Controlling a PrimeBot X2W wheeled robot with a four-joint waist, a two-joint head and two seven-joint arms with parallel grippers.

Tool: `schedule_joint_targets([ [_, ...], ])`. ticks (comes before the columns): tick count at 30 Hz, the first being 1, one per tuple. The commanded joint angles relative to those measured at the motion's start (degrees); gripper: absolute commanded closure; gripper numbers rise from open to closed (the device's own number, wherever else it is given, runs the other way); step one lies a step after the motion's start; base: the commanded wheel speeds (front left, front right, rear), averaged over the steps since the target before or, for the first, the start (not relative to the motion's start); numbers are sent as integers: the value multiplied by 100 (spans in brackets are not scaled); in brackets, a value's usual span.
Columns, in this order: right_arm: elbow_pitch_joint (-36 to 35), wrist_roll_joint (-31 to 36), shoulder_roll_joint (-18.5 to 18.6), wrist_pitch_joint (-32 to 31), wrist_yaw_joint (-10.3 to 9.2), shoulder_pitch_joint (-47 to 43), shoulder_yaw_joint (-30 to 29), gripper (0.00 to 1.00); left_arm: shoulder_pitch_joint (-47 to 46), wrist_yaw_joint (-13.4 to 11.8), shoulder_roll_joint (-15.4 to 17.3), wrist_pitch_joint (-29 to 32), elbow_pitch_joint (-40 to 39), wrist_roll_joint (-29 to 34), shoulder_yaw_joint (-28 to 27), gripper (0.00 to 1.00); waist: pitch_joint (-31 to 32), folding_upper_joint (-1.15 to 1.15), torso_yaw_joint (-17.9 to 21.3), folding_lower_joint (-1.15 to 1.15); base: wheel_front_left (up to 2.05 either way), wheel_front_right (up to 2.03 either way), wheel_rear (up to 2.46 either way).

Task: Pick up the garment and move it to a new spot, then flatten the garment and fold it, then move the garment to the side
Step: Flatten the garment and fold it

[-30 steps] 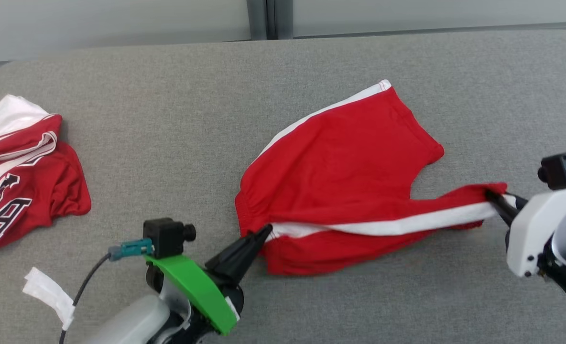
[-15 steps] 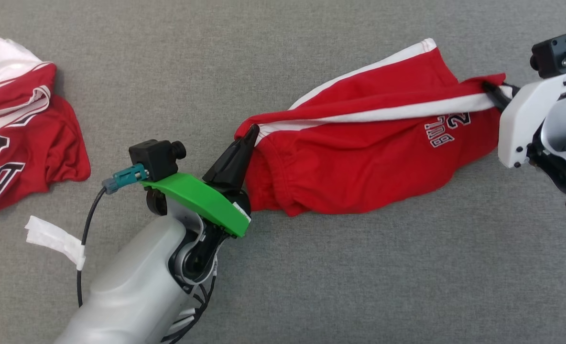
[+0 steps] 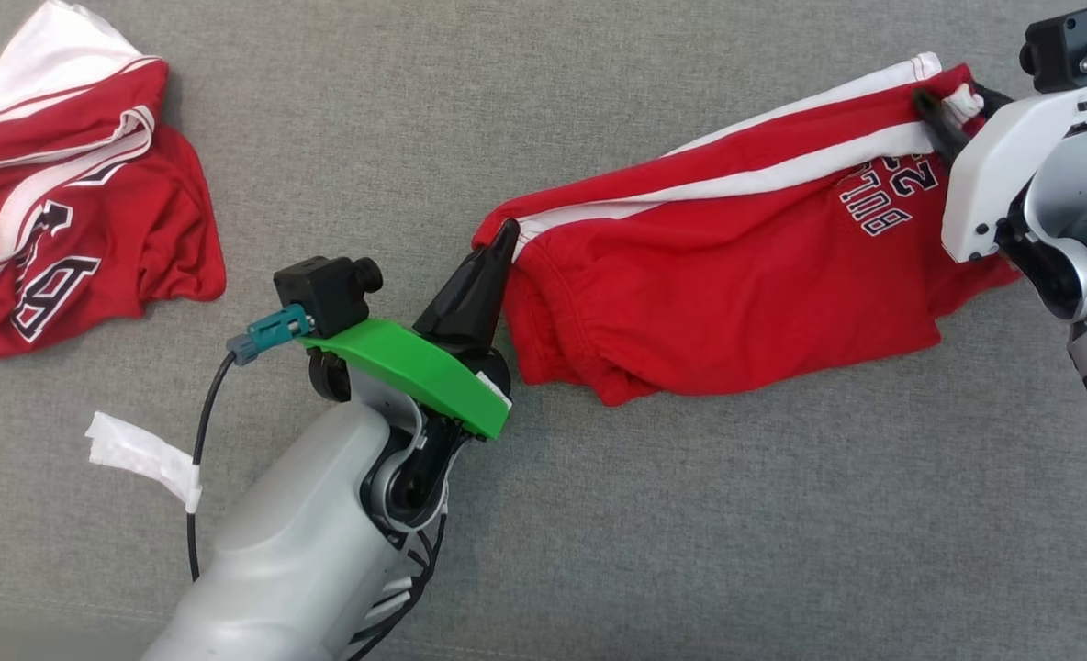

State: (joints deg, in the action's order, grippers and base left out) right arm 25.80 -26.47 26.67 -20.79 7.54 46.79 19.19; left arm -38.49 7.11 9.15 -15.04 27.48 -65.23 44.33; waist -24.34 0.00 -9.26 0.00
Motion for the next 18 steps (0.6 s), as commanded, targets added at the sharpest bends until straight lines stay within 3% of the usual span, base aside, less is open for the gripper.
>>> schedule_joint_targets([
  [1,81,-25,-21,62,-10,63,38,0,15,30,-31,-17,-12,59,-70,0,17,0,-18,0,0,0,0],
  [8,240,-253,82,78,-10,-30,252,0,384,42,-54,-17,-183,511,-577,0,322,0,52,0,0,0,0],
  [18,149,-586,294,-353,-10,-558,69,0,1438,45,-56,-12,-699,1873,-1664,0,879,0,145,0,0,0,0],
])
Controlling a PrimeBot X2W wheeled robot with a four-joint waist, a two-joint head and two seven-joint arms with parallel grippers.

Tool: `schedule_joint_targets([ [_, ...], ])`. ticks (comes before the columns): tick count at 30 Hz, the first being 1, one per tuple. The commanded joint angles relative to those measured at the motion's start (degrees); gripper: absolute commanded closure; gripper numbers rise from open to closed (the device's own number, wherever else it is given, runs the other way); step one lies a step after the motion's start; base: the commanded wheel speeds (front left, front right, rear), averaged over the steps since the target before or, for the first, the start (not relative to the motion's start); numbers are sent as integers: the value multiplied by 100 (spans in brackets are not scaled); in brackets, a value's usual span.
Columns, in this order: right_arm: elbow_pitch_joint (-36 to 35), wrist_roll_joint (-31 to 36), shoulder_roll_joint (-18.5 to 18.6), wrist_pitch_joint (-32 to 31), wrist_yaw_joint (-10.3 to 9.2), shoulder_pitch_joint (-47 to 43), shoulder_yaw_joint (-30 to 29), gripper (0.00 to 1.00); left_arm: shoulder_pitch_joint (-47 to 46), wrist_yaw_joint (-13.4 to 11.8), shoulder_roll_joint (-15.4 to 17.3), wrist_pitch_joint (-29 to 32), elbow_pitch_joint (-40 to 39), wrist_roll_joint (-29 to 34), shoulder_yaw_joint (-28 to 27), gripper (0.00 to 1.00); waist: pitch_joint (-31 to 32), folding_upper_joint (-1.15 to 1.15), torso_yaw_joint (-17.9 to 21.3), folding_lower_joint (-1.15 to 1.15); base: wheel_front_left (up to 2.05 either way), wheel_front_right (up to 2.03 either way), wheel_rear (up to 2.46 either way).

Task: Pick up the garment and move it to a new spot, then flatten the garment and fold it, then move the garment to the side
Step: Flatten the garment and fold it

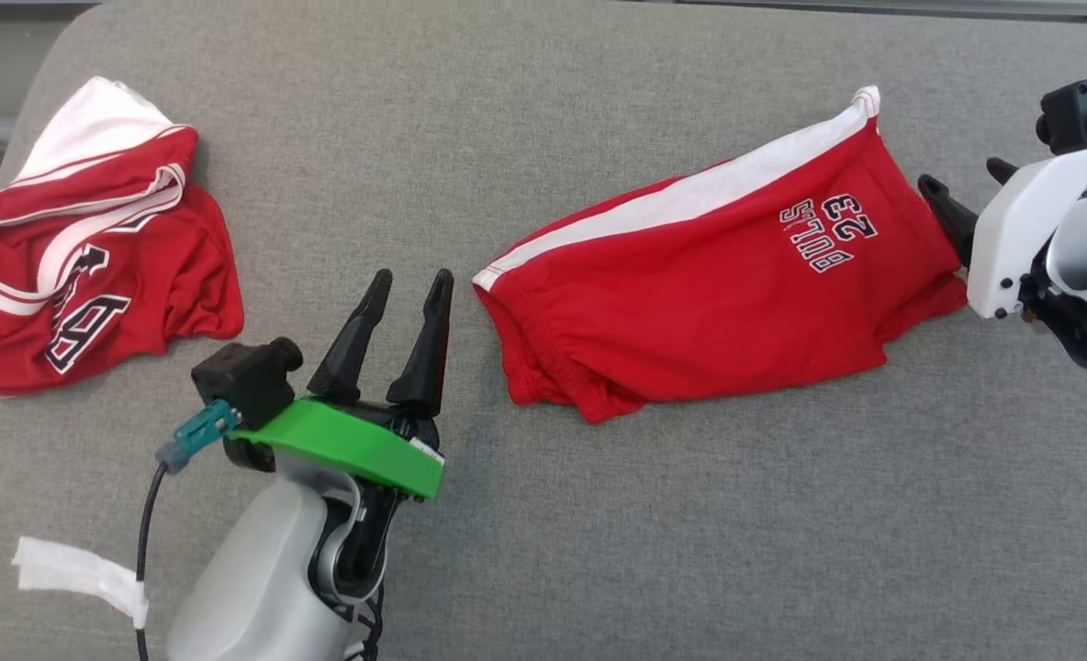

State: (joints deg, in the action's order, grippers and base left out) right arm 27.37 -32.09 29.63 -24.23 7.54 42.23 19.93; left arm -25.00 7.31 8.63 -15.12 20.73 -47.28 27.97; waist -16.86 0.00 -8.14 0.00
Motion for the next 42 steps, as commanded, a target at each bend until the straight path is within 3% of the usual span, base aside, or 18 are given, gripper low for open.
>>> schedule_joint_targets([
  [1,8,-32,-10,-36,-10,-142,-60,0,178,26,-33,-3,-124,272,-181,0,148,0,21,0,0,0,0],
  [7,261,-21,-105,-128,-10,-279,-506,0,714,26,-293,-3,-657,1490,-983,0,92,0,-150,0,0,0,0],
  [12,501,92,-234,-257,-10,-214,-802,0,1059,27,-501,-4,-915,2119,-1452,0,-64,0,-313,0,0,0,0],
  [18,677,278,-375,-314,-10,-126,-1111,0,1254,27,-562,-4,-1187,2483,-1716,0,-203,0,-445,0,0,0,0],
  [27,1309,736,-757,-222,-10,-184,-1541,0,1331,27,-573,-4,-1322,2466,-1762,0,-324,0,-614,0,0,0,0],
  [33,1647,778,-1248,-314,24,-308,-1447,0,1364,27,-574,-4,-1318,2564,-1829,0,-336,0,-638,0,0,0,0],
  [34,1679,767,-1294,-342,25,-329,-1394,46,1363,27,-573,-4,-1309,2577,-1838,0,-335,0,-631,0,0,0,0],
  [35,1703,764,-1311,-352,26,-344,-1354,69,1362,27,-573,-4,-1300,2583,-1847,0,-332,0,-622,0,0,0,0],
  [36,1725,777,-1314,-330,26,-359,-1305,100,1358,27,-573,-4,-1287,2588,-1862,0,-327,0,-610,0,0,0,0],
  [42,1767,971,-1094,125,-14,-266,-1411,100,1305,27,-572,-4,-1208,2677,-1947,0,-245,0,-459,0,0,0,0],
])
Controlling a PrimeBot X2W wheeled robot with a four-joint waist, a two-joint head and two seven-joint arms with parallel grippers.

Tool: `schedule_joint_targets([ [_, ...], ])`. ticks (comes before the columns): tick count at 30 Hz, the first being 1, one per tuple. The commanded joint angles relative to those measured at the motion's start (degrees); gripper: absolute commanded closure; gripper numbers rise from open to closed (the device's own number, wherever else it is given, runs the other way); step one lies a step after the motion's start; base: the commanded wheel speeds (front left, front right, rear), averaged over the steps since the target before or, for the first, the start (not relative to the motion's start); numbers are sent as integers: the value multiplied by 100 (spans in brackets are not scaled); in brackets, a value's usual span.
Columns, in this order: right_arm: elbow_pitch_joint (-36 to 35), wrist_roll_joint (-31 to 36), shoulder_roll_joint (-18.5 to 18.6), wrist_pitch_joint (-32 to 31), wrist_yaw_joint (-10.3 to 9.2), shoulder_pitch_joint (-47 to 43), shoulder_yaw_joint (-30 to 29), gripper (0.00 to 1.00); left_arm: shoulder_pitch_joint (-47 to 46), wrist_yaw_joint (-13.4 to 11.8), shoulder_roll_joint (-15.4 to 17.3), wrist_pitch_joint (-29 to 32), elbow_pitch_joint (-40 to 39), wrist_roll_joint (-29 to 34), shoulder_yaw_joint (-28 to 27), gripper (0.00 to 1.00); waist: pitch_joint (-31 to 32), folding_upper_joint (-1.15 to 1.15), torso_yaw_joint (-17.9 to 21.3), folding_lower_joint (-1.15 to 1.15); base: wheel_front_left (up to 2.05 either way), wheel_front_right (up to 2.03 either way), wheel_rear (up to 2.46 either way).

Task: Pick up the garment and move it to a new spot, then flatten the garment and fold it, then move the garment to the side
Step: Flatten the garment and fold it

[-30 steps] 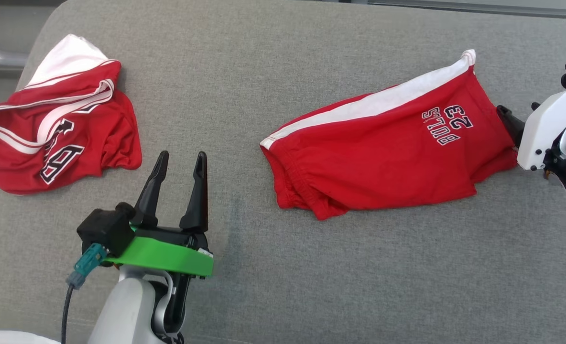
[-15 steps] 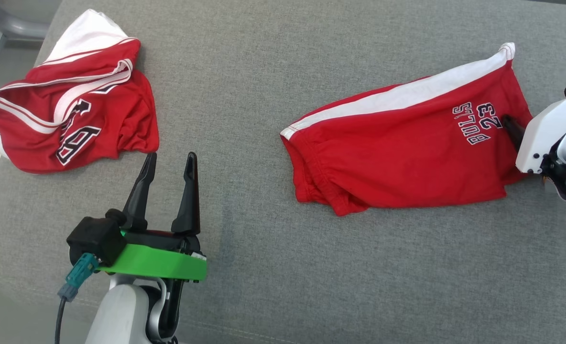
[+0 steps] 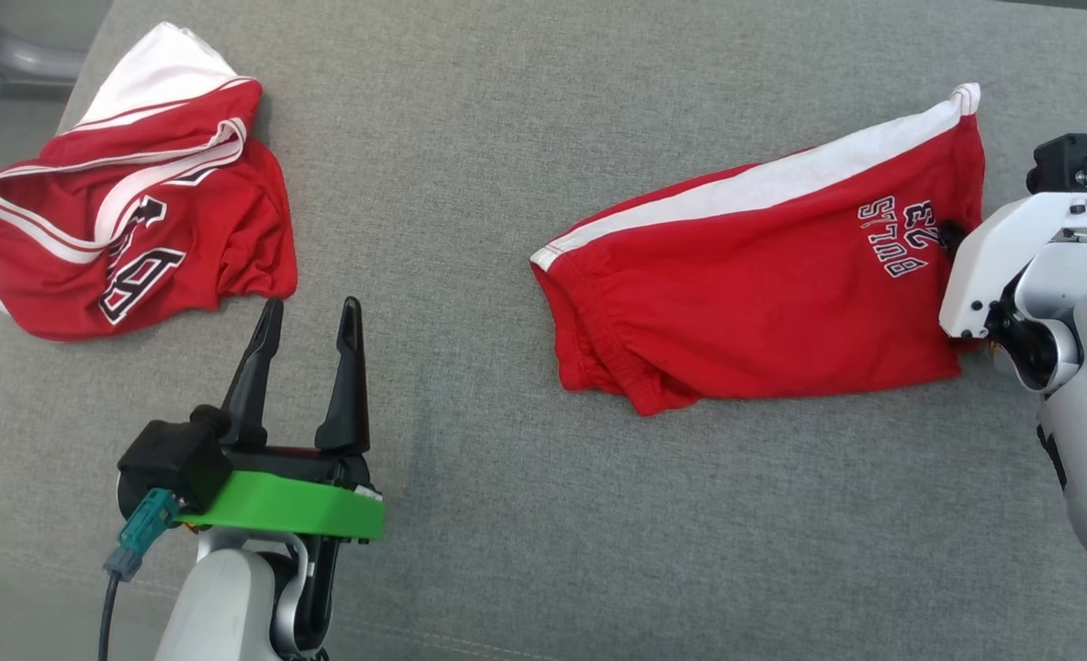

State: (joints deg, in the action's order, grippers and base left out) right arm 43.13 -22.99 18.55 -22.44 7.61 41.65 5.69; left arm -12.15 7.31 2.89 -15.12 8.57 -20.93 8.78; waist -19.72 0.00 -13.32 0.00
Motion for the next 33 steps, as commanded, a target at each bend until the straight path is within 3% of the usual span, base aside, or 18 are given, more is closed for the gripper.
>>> schedule_joint_targets([
  [1,200,94,49,8,-24,-186,-31,100,15,28,1,-4,16,60,-33,0,61,0,95,0,0,0,0],
  [11,102,440,521,694,-18,-245,-732,100,88,28,4,-4,90,131,12,0,299,0,542,0,0,0,0],
  [18,-231,1248,1035,892,-18,-598,-1347,100,154,27,5,-4,110,140,51,0,479,0,789,0,0,0,0],
  [24,-1001,1705,687,674,-18,-814,-1521,100,214,27,6,-4,187,139,130,0,629,0,929,0,0,0,0],
  [33,-1860,1516,-139,120,-18,-892,-513,100,206,28,6,-4,289,74,169,0,780,0,930,0,0,0,0],
])
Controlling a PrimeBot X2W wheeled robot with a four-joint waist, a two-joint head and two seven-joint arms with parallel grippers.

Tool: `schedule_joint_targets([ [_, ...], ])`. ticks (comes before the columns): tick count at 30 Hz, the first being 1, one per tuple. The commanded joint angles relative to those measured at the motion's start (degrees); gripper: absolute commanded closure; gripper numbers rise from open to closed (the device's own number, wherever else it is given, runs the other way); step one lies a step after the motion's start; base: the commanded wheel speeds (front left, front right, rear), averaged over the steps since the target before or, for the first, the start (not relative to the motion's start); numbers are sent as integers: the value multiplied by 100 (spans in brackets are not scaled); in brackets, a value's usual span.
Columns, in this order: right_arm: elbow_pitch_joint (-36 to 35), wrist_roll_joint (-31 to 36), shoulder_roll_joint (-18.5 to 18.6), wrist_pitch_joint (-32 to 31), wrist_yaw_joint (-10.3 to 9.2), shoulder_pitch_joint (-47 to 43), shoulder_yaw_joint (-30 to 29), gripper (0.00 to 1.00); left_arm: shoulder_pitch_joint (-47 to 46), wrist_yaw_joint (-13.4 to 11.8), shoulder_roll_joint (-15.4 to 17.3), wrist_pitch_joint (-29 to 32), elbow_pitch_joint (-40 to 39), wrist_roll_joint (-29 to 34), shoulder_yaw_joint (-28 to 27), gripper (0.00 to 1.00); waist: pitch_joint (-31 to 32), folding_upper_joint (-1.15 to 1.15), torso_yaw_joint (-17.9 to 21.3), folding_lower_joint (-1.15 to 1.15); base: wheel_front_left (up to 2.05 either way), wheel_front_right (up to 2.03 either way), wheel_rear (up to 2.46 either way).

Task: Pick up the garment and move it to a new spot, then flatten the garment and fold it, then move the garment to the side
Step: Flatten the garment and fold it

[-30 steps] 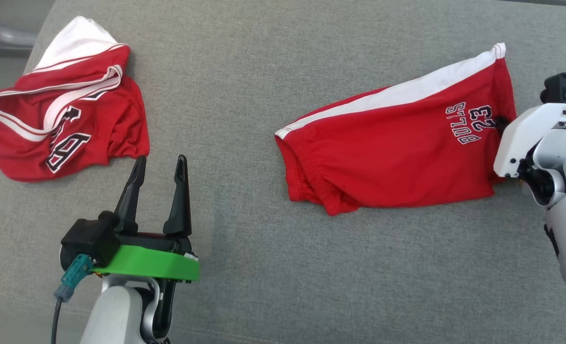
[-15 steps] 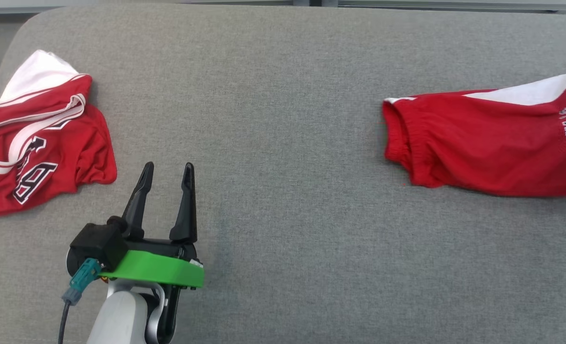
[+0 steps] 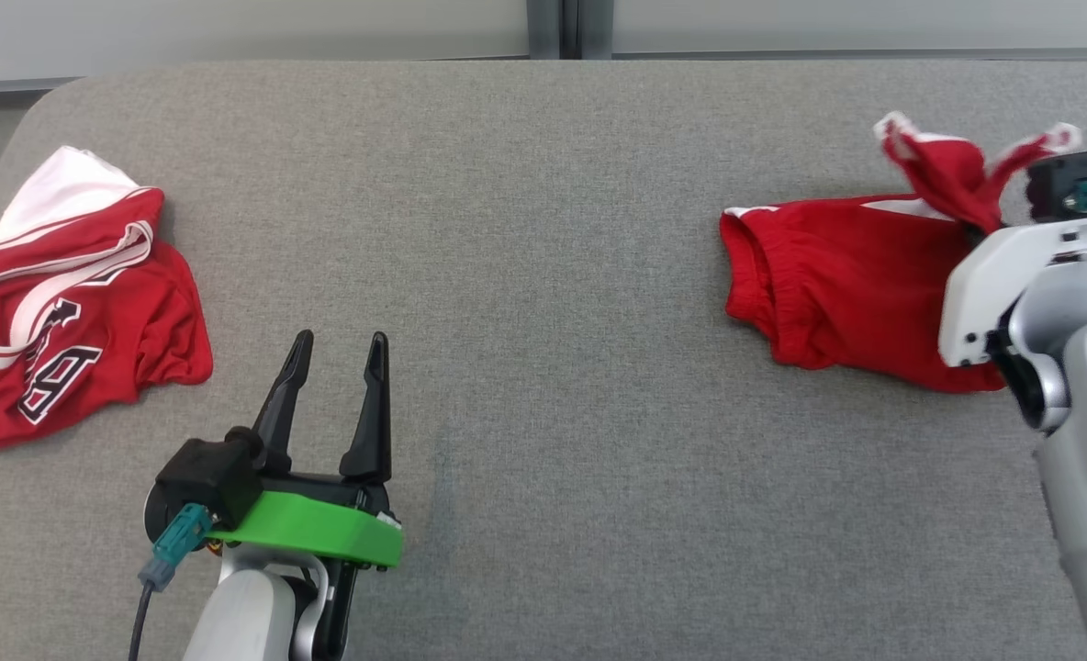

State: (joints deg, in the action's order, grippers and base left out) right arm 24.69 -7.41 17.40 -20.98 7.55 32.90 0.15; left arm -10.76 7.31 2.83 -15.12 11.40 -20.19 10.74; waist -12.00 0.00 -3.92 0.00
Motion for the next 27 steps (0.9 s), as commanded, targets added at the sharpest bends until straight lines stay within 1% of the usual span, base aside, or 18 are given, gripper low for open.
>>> schedule_joint_targets([
  [1,-36,-78,-98,-68,-12,21,155,100,66,27,13,-4,10,-12,-28,0,9,0,-19,0,0,0,0],
  [4,54,-166,-274,-208,-12,166,583,100,19,27,13,-4,20,-30,9,0,-17,0,-80,0,0,0,0],
  [8,284,-250,-445,-310,-11,348,966,100,-55,27,13,-4,29,-89,58,0,-58,0,-190,0,0,0,0],
  [15,800,-319,-637,-225,-11,565,1253,100,-98,27,13,-4,34,-169,93,0,-131,0,-381,0,0,0,0],
  [17,931,-382,-686,-179,-11,611,1325,38,-102,27,12,-4,36,-180,79,0,-139,0,-411,0,0,0,0],
  [18,990,-438,-717,-148,-11,631,1373,21,-101,27,12,-4,36,-186,73,0,-141,0,-424,0,0,0,0],
  [19,1032,-547,-767,-121,-10,646,1394,0,-103,27,12,-4,38,-188,65,0,-143,0,-432,0,0,0,0],
  [23,1043,-1014,-857,31,-10,742,1538,0,-99,27,13,-4,51,-190,35,0,-128,0,-424,0,0,0,0],
  [27,887,-1377,-689,256,-11,800,1652,0,-54,27,13,-4,61,-201,13,0,-53,0,-380,0,0,0,0],
])
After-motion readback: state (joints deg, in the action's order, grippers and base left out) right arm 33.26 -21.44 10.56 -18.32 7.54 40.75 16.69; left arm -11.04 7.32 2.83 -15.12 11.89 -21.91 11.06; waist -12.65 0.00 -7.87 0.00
